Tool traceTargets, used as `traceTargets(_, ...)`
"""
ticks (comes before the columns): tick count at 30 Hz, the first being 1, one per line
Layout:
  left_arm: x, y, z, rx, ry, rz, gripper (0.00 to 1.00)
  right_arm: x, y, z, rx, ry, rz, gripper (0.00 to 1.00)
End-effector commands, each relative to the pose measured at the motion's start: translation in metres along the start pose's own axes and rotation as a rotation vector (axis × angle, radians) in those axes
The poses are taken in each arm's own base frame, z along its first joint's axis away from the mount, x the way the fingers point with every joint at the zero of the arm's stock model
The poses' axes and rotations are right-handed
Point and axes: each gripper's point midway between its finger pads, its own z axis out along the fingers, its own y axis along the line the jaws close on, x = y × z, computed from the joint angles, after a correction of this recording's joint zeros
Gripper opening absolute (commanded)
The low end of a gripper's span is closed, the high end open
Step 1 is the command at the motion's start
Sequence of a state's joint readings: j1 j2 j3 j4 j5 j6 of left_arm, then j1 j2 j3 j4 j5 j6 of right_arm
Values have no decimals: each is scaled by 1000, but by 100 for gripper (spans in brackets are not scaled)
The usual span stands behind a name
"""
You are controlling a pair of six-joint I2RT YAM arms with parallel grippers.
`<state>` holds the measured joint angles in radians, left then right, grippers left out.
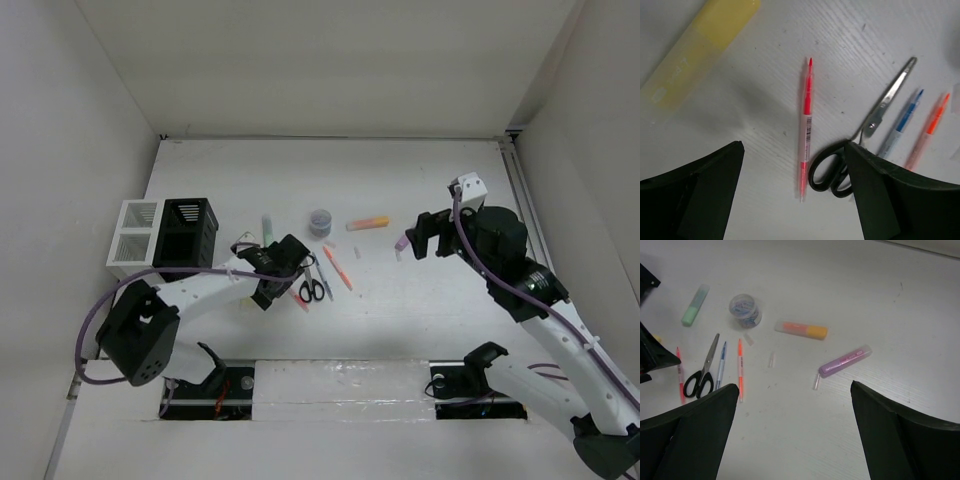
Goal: Sort the stationery into containers
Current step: Pick up the pen from the center of the board.
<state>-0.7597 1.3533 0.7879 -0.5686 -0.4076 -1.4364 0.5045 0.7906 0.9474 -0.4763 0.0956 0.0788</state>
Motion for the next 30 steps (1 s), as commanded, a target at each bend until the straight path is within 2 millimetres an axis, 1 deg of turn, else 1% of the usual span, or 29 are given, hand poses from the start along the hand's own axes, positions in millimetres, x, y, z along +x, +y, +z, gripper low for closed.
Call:
traceTargets(1,3,5,10,-58,-15,-32,77,-17,12,1,-71,-89,7,100)
traceTargets(2,4,7,14,-74,-4,-35,77,-21,19,0,-103,-104,4,100)
traceTargets(3,5,5,15,-77,-3,-23,77,-16,21,2,-114,-92,3,100)
traceTargets(4,7,9,19,-99,-2,-12,77,-20,24,2,-127,-104,12,100)
traceTargets(5,9,6,19,-99,9,-3,77,-18,25,4,-135,-94,11,100)
traceTargets(6,9,2,19,-95,9,-5,77,-20,27,4,-147,-104,11,100)
traceTargets(7,10,4,21,-103,9,8,77,-18,30,6,-155,-94,8,100)
traceTargets(9,11,-4,21,-90,20,2,77,-17,33,5,-164,-93,6,100)
traceTargets(11,16,-2,24,-111,23,21,76,-16,31,7,-155,-94,6,100)
traceTargets(12,15,-6,23,-103,22,18,76,-16,31,7,-155,-94,6,100)
traceTargets(15,23,-1,25,-126,47,37,73,-18,30,5,-146,-104,7,100)
traceTargets(17,23,-1,25,-126,47,37,72,-20,30,2,-148,-115,8,100)
traceTargets(18,23,2,24,-137,48,43,70,-20,30,2,-148,-115,8,100)
traceTargets(19,23,2,24,-137,48,43,70,-20,32,2,-156,-114,6,100)
traceTargets(22,23,4,24,-146,47,37,65,-22,32,-1,-157,-123,6,100)
traceTargets(24,24,8,25,-154,48,41,62,-24,32,-4,-159,-134,7,100)
traceTargets(25,24,14,24,-175,48,51,60,-24,32,-4,-159,-133,16,100)
traceTargets(26,24,14,24,-175,48,51,59,-26,32,-6,-160,-142,16,100)
traceTargets(27,24,16,24,-185,49,55,59,-26,32,-6,-160,-142,16,100)
traceTargets(28,24,13,24,-184,49,55,59,-23,32,-7,-160,-141,16,100)
traceTargets(30,24,18,24,-211,50,68,59,-27,34,-10,-174,-158,27,100)
